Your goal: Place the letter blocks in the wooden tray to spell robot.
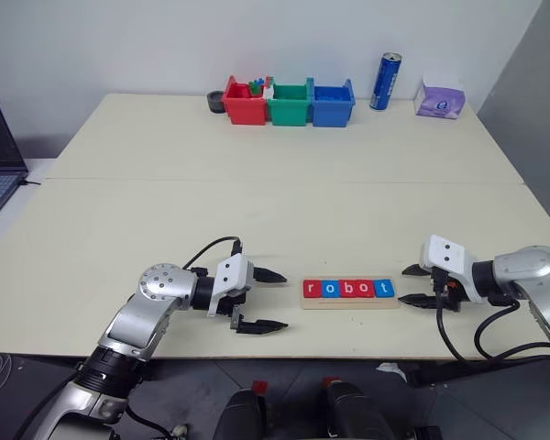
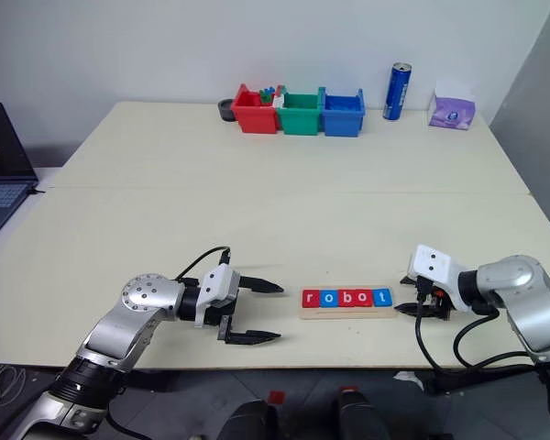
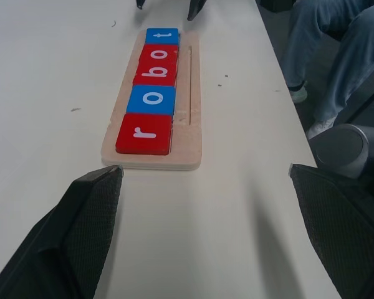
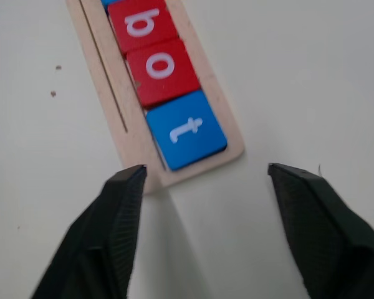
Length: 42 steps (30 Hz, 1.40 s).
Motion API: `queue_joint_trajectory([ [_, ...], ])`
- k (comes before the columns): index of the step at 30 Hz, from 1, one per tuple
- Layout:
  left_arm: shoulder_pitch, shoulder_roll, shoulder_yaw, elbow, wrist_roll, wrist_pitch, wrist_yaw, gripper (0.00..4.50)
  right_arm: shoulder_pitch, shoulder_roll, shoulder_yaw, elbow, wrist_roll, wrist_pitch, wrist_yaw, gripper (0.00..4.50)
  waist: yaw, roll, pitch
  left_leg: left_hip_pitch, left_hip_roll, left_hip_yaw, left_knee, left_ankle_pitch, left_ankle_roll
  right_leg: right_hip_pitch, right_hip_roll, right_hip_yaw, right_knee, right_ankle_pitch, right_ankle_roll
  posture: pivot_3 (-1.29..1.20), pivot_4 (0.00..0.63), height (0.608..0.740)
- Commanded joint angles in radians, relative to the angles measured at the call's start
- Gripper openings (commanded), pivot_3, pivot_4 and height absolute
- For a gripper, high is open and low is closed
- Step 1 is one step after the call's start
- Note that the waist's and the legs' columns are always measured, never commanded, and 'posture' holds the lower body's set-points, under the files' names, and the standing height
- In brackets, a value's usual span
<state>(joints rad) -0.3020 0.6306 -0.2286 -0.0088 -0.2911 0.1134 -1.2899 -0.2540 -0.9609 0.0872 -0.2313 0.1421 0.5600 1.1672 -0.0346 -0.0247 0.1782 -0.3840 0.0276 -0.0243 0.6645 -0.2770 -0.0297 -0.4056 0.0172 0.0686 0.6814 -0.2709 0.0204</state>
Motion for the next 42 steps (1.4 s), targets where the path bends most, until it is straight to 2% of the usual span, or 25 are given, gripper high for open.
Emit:
queue_joint_trajectory([
  [1, -0.019, -0.001, 0.006, -0.018, -0.008, -0.007, -0.010, 4.50, -0.007, -0.005, -0.025, -0.024, 0.008, -0.004, -0.031, 1.82, -0.001, 0.000, 0.000, 0.000, 0.000, 0.000, 0.000, 0.000, 0.000, 0.000, 0.000, 0.000, 0.000, -0.001, 0.002, 0.00, 0.150, 0.740],
  [5, -0.026, -0.004, 0.006, -0.014, -0.005, -0.007, -0.014, 4.50, -0.018, -0.001, 0.001, 0.000, -0.003, -0.018, -0.038, 0.40, 0.002, 0.000, 0.000, 0.000, 0.000, 0.001, 0.000, 0.000, 0.000, 0.000, 0.001, -0.001, 0.000, -0.002, 0.003, 0.00, 0.150, 0.740],
  [6, -0.026, -0.004, 0.006, -0.014, -0.005, -0.007, -0.013, 4.50, -0.021, 0.000, 0.008, 0.003, -0.005, -0.018, -0.039, 0.13, 0.002, 0.000, 0.000, 0.000, 0.000, 0.001, 0.000, 0.000, 0.000, 0.000, 0.001, -0.001, 0.000, -0.001, 0.003, 0.00, 0.150, 0.740],
  [7, -0.025, -0.004, 0.007, -0.016, -0.006, -0.006, -0.013, 4.50, -0.027, 0.001, 0.015, 0.007, -0.006, -0.016, -0.040, 0.05, 0.002, 0.000, 0.000, 0.000, 0.000, 0.001, 0.000, 0.000, 0.000, 0.000, 0.001, -0.001, 0.000, -0.001, 0.003, 0.00, 0.150, 0.740],
  [27, -0.007, 0.008, 0.018, -0.016, -0.006, -0.009, -0.011, 4.50, -0.104, 0.043, 0.104, 0.032, -0.029, -0.022, -0.039, 0.05, 0.003, 0.000, 0.000, -0.001, 0.000, 0.001, 0.000, 0.000, 0.000, 0.000, 0.000, -0.001, 0.000, 0.000, 0.000, 0.00, 0.150, 0.740],
  [42, -0.005, 0.009, 0.016, -0.001, -0.004, -0.029, -0.014, 4.50, -0.087, 0.042, 0.087, 0.017, -0.013, -0.018, -0.045, 0.05, 0.002, 0.000, 0.000, 0.000, 0.000, 0.001, 0.000, 0.000, 0.000, 0.000, 0.000, -0.001, 0.000, 0.000, -0.001, 0.00, 0.150, 0.740],
])
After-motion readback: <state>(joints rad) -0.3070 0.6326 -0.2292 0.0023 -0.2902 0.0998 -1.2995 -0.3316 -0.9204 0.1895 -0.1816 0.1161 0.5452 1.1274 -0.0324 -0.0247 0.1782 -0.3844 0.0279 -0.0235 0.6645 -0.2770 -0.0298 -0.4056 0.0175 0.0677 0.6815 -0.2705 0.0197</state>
